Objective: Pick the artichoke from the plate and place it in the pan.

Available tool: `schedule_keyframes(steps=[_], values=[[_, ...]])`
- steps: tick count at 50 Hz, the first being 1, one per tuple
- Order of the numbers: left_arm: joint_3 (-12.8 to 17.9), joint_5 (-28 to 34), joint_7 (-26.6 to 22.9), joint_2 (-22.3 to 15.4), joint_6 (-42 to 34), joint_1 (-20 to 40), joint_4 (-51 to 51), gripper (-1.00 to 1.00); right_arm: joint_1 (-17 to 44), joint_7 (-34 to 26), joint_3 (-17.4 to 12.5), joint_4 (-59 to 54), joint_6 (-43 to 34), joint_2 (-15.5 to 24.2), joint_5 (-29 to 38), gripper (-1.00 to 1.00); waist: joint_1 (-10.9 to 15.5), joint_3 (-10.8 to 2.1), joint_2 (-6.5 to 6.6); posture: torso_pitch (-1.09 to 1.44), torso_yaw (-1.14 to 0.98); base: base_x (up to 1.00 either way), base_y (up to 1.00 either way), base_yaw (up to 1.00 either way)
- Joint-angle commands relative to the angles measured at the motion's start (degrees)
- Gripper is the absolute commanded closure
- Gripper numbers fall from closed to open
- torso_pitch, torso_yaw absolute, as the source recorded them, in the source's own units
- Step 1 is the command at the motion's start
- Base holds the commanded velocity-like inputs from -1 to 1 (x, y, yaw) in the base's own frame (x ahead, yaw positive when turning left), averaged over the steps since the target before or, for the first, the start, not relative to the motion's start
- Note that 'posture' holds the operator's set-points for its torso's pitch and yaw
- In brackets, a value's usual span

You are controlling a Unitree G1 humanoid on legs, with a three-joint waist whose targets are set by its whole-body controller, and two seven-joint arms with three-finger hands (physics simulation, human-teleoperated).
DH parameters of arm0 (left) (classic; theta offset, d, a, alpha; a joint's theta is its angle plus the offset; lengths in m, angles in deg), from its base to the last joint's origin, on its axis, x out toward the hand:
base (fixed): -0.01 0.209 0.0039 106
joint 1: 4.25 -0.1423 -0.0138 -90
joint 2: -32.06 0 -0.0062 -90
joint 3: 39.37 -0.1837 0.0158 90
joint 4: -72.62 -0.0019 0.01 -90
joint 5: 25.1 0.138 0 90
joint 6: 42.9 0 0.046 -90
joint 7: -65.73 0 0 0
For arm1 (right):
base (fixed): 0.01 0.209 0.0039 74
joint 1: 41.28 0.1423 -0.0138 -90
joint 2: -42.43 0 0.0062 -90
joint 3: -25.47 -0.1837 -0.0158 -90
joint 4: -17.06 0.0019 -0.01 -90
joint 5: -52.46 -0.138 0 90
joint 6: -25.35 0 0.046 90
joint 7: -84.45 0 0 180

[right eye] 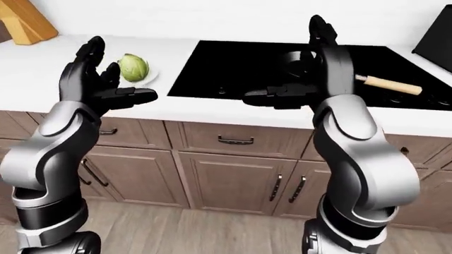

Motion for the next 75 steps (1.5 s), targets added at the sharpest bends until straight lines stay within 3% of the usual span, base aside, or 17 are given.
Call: schedule_keyframes(steps=[1,7,11,13,24,31,36,37,46,49,50,55,59,61,73,74,75], values=[[1.2,0.0,0.3,-1.0,0.9,2.5,2.7,-1.00,2.3,-0.1,-0.1,1.5,1.9,0.6,0.1,-1.00,0.4,-2.25,-0.77,0.00,0.00,0.12,0.48,0.00],[1.1,0.0,0.0,-1.1,1.4,2.2,2.5,-1.00,2.2,-0.1,0.0,1.6,1.8,0.7,0.2,-1.00,-0.2,-1.28,2.11,0.00,0.00,0.12,0.49,0.00],[1.2,0.2,-0.1,-1.3,1.6,2.4,2.0,-1.00,2.5,-0.1,-0.1,1.8,1.5,0.6,0.2,-1.00,-0.7,-3.42,8.66,0.00,0.00,0.12,0.49,0.00],[1.3,0.0,0.0,-1.4,1.3,2.5,2.3,-1.00,2.5,-0.1,-0.2,1.9,1.4,0.7,0.2,-1.00,-0.3,-1.38,7.17,0.00,0.00,0.11,0.49,0.00],[1.1,0.1,-0.1,-1.3,1.2,2.4,2.5,-1.00,2.5,-0.3,-0.2,2.0,1.3,0.8,0.3,-1.00,0.5,-1.37,-0.32,0.00,0.00,0.12,0.49,0.00],[0.7,0.7,-0.6,-1.1,1.6,2.1,2.6,-1.00,2.5,-0.5,0.0,1.8,1.6,0.8,0.6,-1.00,0.3,-2.18,0.09,0.00,0.00,0.11,0.47,0.00],[0.8,0.9,-0.8,-1.0,1.5,2.3,2.5,-1.00,2.6,-0.5,0.1,1.5,1.9,0.8,0.8,-1.00,-0.1,-2.04,8.30,0.00,0.00,0.01,0.15,0.00],[0.8,0.9,-0.8,-1.0,1.6,2.2,2.5,-1.00,2.3,-0.6,0.1,1.3,2.3,0.8,0.9,-1.00,0.4,-0.11,7.32,0.00,0.00,0.00,0.00,0.00],[0.8,1.2,-1.1,-0.9,1.9,2.2,2.2,-1.00,2.6,-0.7,0.0,1.1,2.6,0.6,0.8,-1.00,0.9,0.19,2.38,0.00,0.00,0.00,0.00,0.00],[0.7,1.2,-1.1,-0.8,2.0,2.0,2.3,-1.00,2.6,-0.6,-0.2,1.1,2.6,0.6,0.7,-1.00,1.7,-0.95,-0.85,0.00,0.00,0.00,0.00,0.00],[0.8,1.1,-1.0,-0.8,1.5,2.2,2.6,-1.00,2.6,-0.5,-0.2,1.2,2.5,0.6,0.6,-1.00,1.5,-0.36,1.16,0.00,0.00,0.00,0.00,0.00],[0.7,1.3,-1.2,-0.8,2.0,2.1,2.2,-1.00,2.7,-0.6,0.1,1.2,2.9,0.7,0.7,-1.00,1.0,-2.67,2.02,0.00,0.00,0.00,0.00,-0.03],[0.7,1.3,-1.2,-0.7,2.1,2.1,2.1,-1.00,2.7,-0.5,-0.2,1.2,3.1,0.7,0.5,-1.00,0.0,-1.55,3.52,0.00,0.00,0.00,0.00,-0.88],[0.7,1.3,-1.2,-0.8,1.8,2.2,2.3,-1.00,2.8,-0.3,-0.5,1.1,3.3,0.7,0.5,-1.00,1.7,-0.51,2.68,0.00,0.00,0.00,0.00,-0.51],[1.0,0.9,-0.9,-1.0,0.9,2.5,3.0,-1.00,2.6,-0.2,-0.4,1.7,3.7,0.6,-0.5,-1.00,0.9,-1.35,2.17,0.00,0.00,0.00,0.00,0.00],[1.0,0.9,-0.9,-1.0,1.0,2.4,3.0,-1.00,2.7,-0.3,-0.5,1.8,3.9,0.6,-0.7,-1.00,1.0,-2.69,2.29,0.00,0.00,0.12,0.00,0.00],[1.0,0.9,-0.9,-1.0,0.8,2.5,3.1,-1.00,2.8,-0.2,-0.6,1.9,3.9,0.7,-0.9,-1.00,0.7,-1.71,2.39,0.00,0.00,0.18,0.00,0.00]])
